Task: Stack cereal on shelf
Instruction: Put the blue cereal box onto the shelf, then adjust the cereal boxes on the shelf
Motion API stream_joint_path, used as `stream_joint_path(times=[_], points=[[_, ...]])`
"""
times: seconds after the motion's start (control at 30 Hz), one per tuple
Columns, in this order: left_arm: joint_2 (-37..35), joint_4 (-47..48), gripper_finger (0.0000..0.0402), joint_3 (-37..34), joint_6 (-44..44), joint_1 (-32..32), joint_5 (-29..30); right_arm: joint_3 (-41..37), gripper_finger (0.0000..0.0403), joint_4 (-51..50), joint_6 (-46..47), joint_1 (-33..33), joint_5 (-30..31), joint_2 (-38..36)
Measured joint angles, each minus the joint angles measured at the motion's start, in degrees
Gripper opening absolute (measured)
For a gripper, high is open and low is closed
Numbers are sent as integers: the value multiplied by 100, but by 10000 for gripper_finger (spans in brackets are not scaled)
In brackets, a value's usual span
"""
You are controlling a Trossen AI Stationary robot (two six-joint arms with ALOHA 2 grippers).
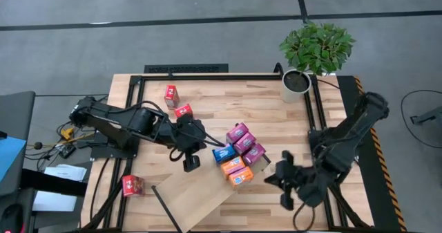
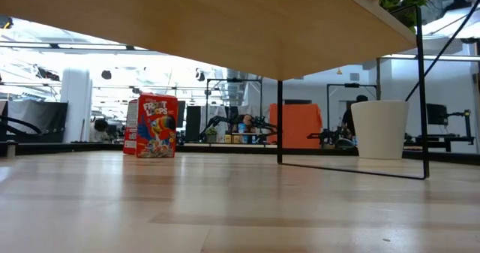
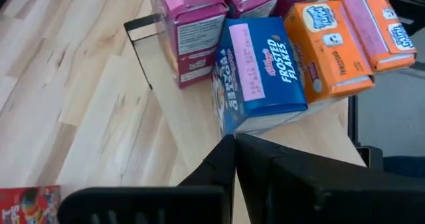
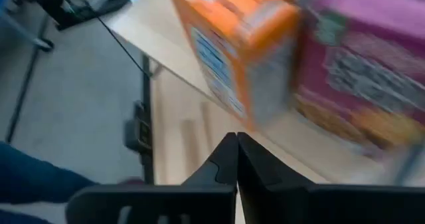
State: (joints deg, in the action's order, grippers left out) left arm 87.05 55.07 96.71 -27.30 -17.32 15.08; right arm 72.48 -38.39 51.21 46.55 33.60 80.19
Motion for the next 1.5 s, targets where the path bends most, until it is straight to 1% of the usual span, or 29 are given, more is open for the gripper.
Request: stream_joint_path(times=[0.1,0.27,0.47,0.77,1.0,1.3,1.5], points=[[0,15,0,0,143,29,-108,58,28,394,-48,-64,15,374],[0,177,0,0,267,31,-126,321,7,455,-51,-183,15,855],[0,187,0,-2,292,31,-122,519,27,482,-63,-378,114,1179],[2,53,0,-180,323,31,-119,526,9,413,-178,-549,116,1210],[4,28,0,-308,416,29,-119,526,28,397,-176,-651,114,1210],[4,27,0,-308,421,29,-121,526,14,391,-219,-755,116,1210],[4,54,0,-308,490,29,-151,526,30,406,-177,-770,108,1210]])
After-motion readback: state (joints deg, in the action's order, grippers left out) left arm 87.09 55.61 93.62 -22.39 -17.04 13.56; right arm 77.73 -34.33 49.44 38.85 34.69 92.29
